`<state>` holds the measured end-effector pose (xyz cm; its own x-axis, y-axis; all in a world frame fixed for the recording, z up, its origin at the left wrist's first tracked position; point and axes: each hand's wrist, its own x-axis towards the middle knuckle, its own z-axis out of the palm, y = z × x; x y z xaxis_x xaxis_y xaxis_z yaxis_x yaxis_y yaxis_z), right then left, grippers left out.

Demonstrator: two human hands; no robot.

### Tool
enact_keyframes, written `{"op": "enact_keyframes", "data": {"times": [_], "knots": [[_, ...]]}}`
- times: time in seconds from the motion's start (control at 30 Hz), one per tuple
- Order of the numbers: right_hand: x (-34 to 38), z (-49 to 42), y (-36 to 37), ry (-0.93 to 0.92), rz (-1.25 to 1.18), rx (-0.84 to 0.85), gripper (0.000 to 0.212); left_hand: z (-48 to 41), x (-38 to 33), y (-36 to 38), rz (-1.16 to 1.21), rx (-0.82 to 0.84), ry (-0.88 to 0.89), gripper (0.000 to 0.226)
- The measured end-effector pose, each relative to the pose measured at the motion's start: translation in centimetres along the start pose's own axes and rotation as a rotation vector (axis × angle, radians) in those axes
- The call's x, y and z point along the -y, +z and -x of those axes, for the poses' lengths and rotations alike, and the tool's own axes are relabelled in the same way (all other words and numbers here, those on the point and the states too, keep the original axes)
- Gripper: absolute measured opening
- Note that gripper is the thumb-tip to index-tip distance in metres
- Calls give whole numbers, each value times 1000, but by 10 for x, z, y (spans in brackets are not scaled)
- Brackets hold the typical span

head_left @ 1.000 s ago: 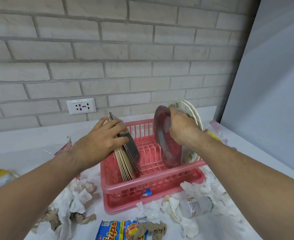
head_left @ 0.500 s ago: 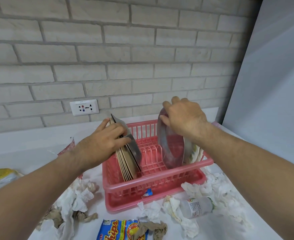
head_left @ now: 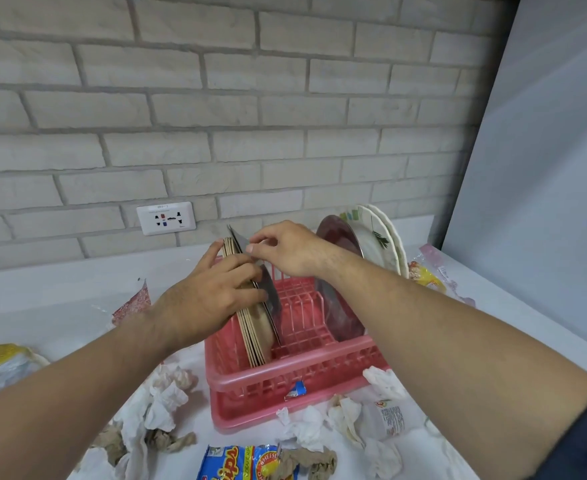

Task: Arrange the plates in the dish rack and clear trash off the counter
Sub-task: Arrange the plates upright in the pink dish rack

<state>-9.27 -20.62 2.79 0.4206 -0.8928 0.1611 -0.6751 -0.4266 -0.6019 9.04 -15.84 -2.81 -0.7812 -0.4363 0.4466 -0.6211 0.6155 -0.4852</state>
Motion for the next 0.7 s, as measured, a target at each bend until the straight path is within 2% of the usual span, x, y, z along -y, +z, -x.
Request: {"op": "enact_keyframes", "data": {"times": [0.43,0.57,0.7], "knots": [[6,-23,1,132,-83,106,54,1,3,2,-36,-59,44,41],[14,-26,-1,138,-69,125,50,1,4,2,-49,-56,53,40],[24,-25,-2,81,38,127,35,1,5,0,-55,-16,67,34]]}}
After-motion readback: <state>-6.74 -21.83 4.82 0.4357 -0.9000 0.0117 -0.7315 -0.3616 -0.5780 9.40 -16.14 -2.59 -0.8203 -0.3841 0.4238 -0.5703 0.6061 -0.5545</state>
